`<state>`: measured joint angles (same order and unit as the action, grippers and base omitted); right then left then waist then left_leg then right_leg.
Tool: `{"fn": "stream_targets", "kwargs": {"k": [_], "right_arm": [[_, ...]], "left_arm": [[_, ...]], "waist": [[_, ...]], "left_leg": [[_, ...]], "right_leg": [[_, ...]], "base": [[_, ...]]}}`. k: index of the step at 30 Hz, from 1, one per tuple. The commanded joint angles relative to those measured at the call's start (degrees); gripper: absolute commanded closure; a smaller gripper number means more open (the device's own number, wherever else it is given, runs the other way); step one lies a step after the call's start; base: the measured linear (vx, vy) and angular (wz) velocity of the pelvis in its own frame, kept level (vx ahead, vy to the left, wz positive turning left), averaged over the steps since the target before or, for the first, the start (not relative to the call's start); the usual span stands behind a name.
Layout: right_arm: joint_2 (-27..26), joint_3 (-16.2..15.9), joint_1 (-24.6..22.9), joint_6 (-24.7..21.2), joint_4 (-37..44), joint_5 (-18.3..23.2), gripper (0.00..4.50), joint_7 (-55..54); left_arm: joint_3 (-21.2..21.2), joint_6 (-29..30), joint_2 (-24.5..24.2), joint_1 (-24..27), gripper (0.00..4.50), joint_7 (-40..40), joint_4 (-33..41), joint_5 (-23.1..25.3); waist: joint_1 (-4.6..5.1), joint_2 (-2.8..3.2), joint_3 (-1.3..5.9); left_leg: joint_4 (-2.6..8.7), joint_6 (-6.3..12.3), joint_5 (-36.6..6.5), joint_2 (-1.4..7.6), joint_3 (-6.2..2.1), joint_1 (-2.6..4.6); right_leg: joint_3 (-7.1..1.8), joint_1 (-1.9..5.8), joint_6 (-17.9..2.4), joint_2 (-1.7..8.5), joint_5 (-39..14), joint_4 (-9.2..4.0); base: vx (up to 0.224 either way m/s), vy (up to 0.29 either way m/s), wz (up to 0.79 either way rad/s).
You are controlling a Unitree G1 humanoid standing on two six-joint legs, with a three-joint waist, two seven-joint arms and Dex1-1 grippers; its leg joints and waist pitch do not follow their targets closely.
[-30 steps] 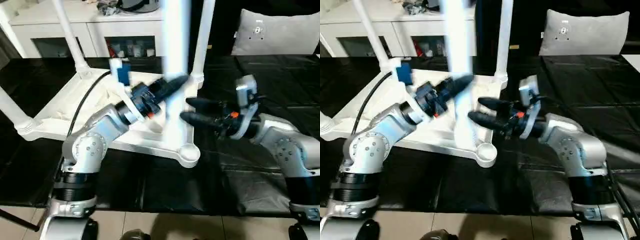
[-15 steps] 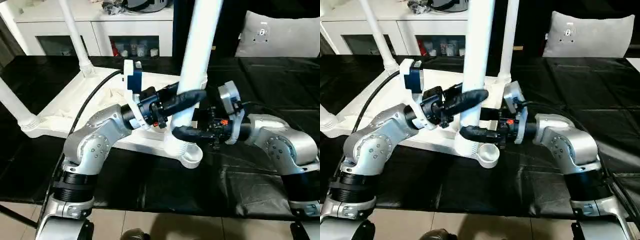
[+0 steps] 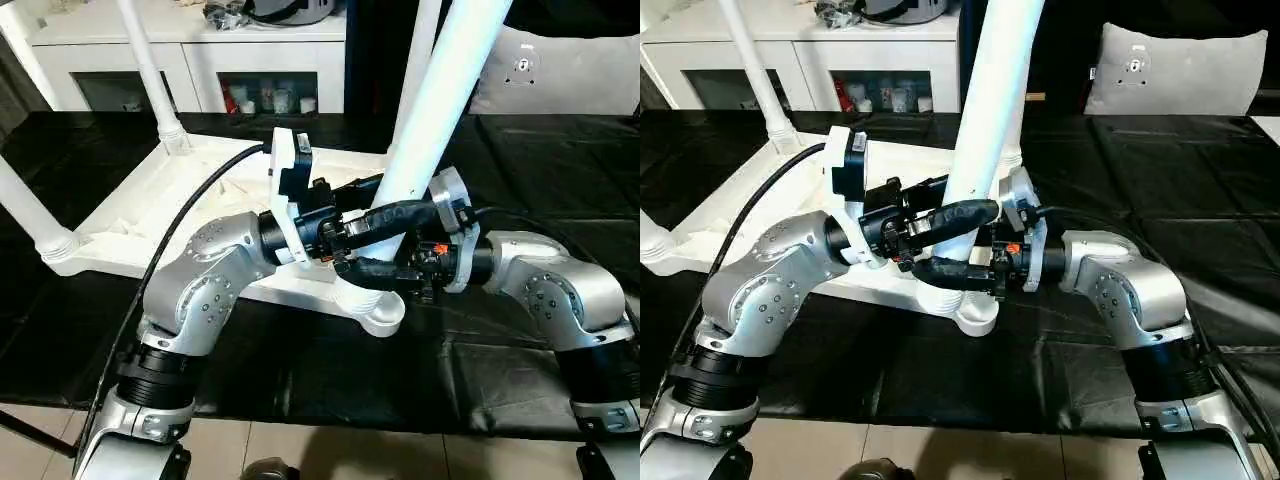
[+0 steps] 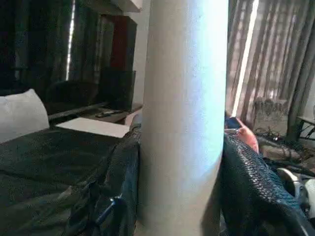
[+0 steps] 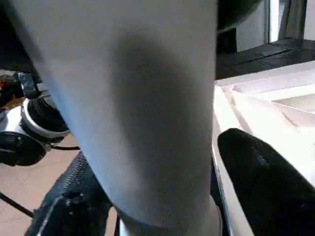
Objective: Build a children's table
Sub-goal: Pick table leg
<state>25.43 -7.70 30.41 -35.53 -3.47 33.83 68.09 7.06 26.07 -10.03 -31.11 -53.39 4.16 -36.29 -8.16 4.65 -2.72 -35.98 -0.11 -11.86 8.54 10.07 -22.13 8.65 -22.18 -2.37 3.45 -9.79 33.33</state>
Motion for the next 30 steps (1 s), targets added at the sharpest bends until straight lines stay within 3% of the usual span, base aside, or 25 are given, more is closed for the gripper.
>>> {"fn": "stream_targets", "kwargs": {"k": [1, 11, 30], "right_arm": [[-0.2, -0.8, 0.6, 0.2, 0.5, -0.7, 1.4, 0.2], [-0.7, -0.6, 0.6, -0.1, 0.3, -0.3, 2.34, 0.0], [-0.9, -0.6, 0.1, 0.9, -0.2, -1.5, 2.51, -0.5]], "left_arm": [[0.3, -0.6, 0.0, -0.4, 2.6, -0.7, 0.6, 0.0], [0.5, -1.1, 0.5, -0.2, 2.61, -0.2, 0.3, 0.7], [-0.1, -0.6, 1.2, 0.6, 2.63, 2.2, 0.4, 0.9]], "waist": [[0.01, -1.35, 4.32], [-0.02, -1.26, 4.37], [-0.04, -1.03, 4.41]], "left_leg": [[3.97, 3.91, -4.3, 5.95, -2.59, 1.01], [3.93, 4.0, -4.3, 5.98, -2.63, 1.01], [3.91, 3.8, -4.6, 6.04, -2.69, 1.02]], "right_leg": [[-4.74, 2.97, -3.8, 7.06, -17.0, -3.94], [-4.72, 2.94, -4.0, 7.03, -16.2, -3.84], [-4.73, 2.98, -4.4, 7.04, -15.6, -3.77]], "base": [[0.0, 0.0, 0.0], [0.0, 0.0, 0.0], [0.0, 0.0, 0.0]]}}
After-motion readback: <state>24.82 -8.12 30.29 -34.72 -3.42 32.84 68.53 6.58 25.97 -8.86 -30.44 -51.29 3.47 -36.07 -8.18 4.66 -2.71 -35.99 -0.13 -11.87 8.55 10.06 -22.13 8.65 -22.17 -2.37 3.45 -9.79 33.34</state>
